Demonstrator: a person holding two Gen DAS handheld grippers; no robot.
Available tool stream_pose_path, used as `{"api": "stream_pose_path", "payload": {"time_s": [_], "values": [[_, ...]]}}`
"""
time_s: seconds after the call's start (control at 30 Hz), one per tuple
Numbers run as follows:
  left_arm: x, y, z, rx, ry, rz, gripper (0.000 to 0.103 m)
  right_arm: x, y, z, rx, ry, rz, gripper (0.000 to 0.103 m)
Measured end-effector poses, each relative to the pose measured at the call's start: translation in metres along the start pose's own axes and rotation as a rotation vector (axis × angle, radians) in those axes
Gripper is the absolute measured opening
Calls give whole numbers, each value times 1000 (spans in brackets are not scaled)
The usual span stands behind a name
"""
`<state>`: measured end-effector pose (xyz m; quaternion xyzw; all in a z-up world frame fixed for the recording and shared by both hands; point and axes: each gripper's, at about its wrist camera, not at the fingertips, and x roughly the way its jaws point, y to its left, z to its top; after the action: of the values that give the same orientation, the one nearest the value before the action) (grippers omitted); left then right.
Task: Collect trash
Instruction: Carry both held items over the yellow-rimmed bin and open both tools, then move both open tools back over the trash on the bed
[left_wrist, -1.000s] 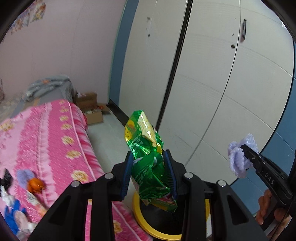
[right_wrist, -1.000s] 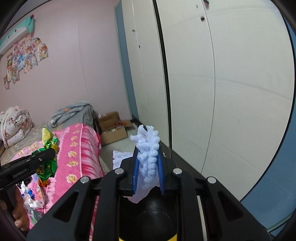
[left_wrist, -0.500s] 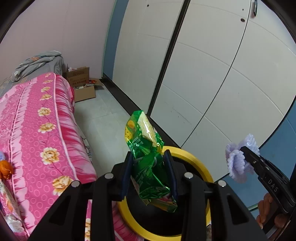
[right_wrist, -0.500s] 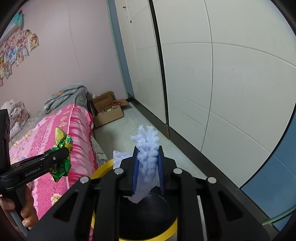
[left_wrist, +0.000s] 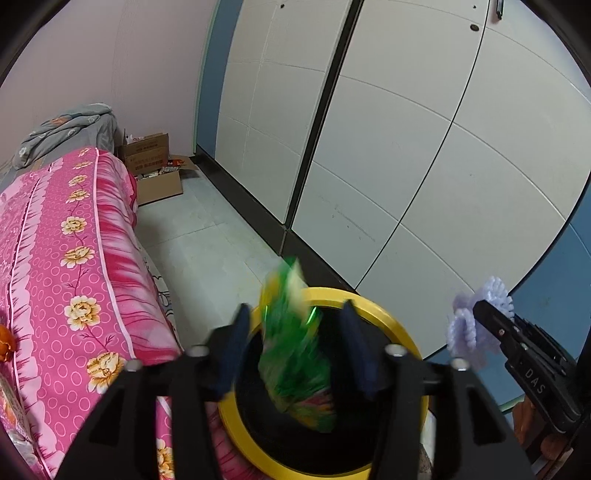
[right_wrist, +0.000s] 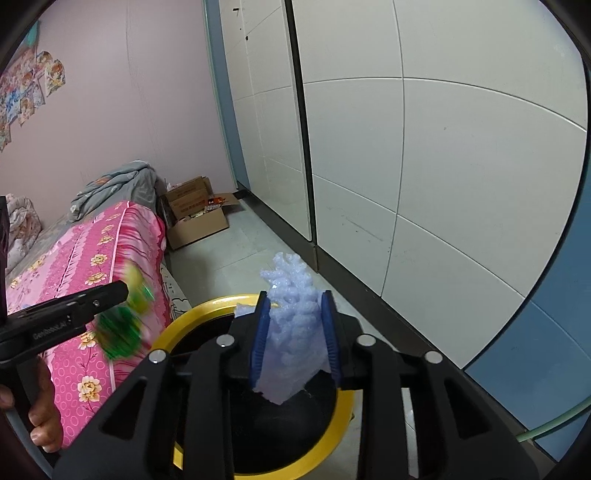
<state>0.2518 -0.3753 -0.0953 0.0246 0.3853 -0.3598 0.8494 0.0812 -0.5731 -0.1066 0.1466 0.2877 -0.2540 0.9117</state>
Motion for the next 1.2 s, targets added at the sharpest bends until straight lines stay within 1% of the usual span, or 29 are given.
{"api": "stream_pose_path", "payload": {"time_s": [0.03, 0.1, 0.13, 0.17, 0.2, 0.27, 0.37, 0.57, 0.77, 1.0, 1.07, 1.2], "values": [[-1, 0, 0, -2, -1, -1, 57, 0, -1, -1, 5, 0, -2, 36], [-5, 0, 0, -7, -1, -2, 63, -1, 0, -2, 10, -1, -8, 39], [-8, 1, 0, -12, -7, 2, 68, -3, -2, -2, 12, -2, -11, 42], [-10, 1, 0, -13, -13, 5, 71, -4, -2, -3, 14, -2, -13, 47], [-14, 1, 0, -12, -21, 10, 71, -6, -2, -3, 18, -4, -13, 49], [-22, 4, 0, -16, -34, 17, 77, -10, -1, -3, 22, -11, -10, 50], [-38, 11, 2, -32, -63, 36, 82, -18, 0, -2, 19, -25, -1, 50], [-73, 28, 4, -57, -117, 74, 85, -43, 10, 0, -3, -54, 44, 51], [-122, 49, -3, -80, -179, 122, 86, -67, 33, 3, -38, -79, 105, 54], [-190, 83, -15, -120, -266, 189, 86, -98, 77, 7, -100, -122, 192, 55], [-205, 92, -19, -129, -283, 211, 87, -109, 85, 8, -112, -130, 214, 55], [-243, 109, -29, -140, -320, 260, 87, -127, 113, 8, -151, -145, 278, 56]]}}
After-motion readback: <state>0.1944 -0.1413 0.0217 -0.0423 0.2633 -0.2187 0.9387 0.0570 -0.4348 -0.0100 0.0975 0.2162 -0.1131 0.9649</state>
